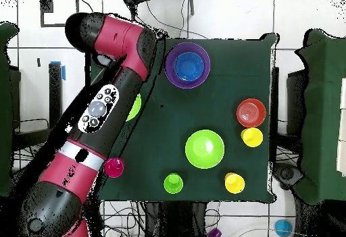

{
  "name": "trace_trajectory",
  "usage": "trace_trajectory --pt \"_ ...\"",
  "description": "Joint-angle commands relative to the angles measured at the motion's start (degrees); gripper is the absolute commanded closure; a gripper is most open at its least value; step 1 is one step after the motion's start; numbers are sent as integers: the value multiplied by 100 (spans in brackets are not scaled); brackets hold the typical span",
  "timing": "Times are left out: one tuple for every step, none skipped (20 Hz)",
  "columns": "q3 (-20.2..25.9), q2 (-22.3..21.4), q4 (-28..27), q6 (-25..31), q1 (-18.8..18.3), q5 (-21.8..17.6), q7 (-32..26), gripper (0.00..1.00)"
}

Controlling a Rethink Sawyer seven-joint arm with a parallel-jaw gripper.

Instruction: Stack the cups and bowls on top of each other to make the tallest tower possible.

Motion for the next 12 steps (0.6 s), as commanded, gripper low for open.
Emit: trace_trajectory --pt "677 106 302 -526 -128 -134 2034 0" --pt "675 80 290 -531 -222 -170 2035 0" --pt "673 46 304 -507 -299 -210 2064 0" --pt "676 31 234 -390 -412 -226 2128 0" --pt "697 -22 256 -299 -487 -256 2159 0" --pt "735 -69 279 -218 -558 -266 2215 0" --pt "755 -118 318 -166 -615 -292 2229 0" --pt "792 -160 336 -93 -664 -299 2275 0" --pt "808 -174 335 -115 -706 -308 2301 0" --pt "824 -189 333 -137 -748 -318 2328 0" --pt "798 -195 286 -114 -789 -341 2368 0" --pt "775 -187 203 -84 -832 -351 2431 0"
